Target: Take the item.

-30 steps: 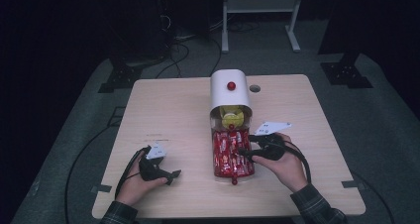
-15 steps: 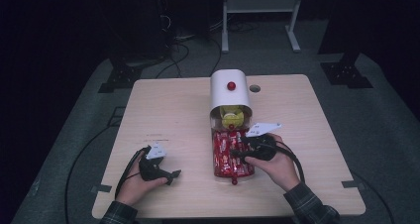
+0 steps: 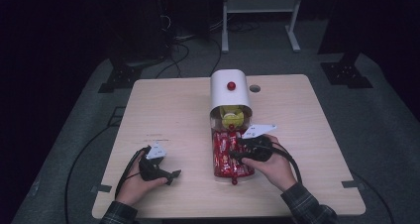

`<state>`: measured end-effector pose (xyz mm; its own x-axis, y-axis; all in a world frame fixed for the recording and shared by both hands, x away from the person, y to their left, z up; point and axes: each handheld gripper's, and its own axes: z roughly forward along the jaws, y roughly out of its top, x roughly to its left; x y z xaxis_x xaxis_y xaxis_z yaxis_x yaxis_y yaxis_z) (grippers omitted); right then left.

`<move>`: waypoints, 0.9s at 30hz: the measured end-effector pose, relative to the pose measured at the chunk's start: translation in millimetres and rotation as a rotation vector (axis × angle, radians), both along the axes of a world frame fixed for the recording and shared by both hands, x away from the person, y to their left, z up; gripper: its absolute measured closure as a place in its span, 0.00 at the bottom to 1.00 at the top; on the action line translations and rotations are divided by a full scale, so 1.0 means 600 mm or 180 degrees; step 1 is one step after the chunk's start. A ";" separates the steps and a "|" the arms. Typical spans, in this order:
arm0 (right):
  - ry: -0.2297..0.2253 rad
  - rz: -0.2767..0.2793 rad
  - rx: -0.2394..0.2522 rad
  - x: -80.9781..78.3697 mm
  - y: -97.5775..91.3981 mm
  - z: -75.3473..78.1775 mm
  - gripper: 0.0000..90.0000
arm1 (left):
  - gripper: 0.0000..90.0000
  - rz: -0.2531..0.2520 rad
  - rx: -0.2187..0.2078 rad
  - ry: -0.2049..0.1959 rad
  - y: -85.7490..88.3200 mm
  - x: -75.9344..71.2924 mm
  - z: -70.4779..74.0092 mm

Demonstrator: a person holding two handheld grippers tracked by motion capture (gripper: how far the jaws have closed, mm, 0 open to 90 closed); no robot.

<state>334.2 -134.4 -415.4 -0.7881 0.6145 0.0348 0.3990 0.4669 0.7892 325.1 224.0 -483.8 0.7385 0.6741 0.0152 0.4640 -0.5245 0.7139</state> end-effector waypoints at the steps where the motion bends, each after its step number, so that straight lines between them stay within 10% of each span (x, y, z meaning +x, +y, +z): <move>1: -0.0004 0.0005 -0.0002 0.000 0.000 -0.001 0.46 | 0.00 0.0000 0.0001 0.0002 0.000 0.000 0.000; 27: 0.0017 0.0035 -0.0138 -0.003 0.012 -0.015 0.68 | 0.00 -0.0006 0.0011 0.0002 0.000 0.000 0.000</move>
<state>332.1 -127.4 -424.6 -0.7947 0.6069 0.0127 0.3979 0.5049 0.7660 325.1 224.2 -483.7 0.7397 0.6727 0.0173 0.4634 -0.5279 0.7118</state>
